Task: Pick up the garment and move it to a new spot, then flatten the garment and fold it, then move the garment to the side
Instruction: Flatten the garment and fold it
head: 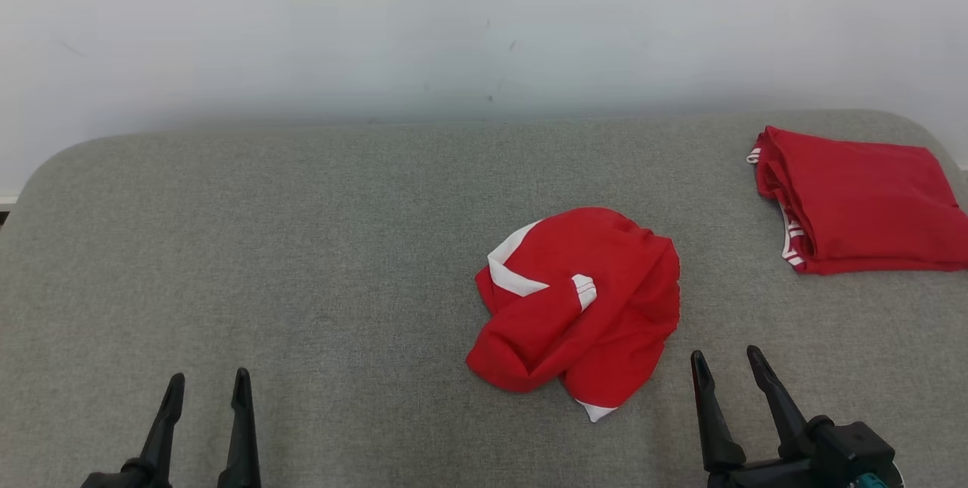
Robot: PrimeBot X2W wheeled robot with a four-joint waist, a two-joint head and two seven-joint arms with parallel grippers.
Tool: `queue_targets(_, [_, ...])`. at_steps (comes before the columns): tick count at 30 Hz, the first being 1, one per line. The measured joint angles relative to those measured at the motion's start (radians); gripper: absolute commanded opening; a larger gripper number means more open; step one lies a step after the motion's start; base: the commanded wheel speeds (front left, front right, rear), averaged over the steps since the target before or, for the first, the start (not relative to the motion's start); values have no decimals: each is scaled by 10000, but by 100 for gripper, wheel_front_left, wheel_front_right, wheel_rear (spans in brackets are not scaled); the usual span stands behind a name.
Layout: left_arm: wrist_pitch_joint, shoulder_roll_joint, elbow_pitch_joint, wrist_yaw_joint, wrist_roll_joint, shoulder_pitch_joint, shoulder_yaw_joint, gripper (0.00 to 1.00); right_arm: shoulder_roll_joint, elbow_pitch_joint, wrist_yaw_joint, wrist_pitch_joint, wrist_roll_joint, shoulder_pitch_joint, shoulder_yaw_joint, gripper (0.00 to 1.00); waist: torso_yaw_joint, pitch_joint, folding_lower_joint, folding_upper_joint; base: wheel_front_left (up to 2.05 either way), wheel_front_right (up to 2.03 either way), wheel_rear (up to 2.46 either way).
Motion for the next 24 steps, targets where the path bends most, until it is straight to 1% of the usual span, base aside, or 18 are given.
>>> queue_targets(6, [0,-84,-8,-25,115,10,73,100,-2,4,0,0,0,1,-8,100,-1,4,0,0,0,0,0])
queue_targets(14, [-2,-119,198,-199,199,-186,19,100,-2,27,0,0,0,-5,-29,100,-45,47,0,0,0,0,0])
queue_targets(18, [0,-23,527,-366,293,-988,-527,100,0,10,0,0,0,-41,-50,100,-74,181,0,0,0,0,0])
queue_targets(24, [-2,155,1266,-462,234,-2901,-1643,100,6,38,0,0,13,-277,15,100,-342,388,0,0,0,0,0])
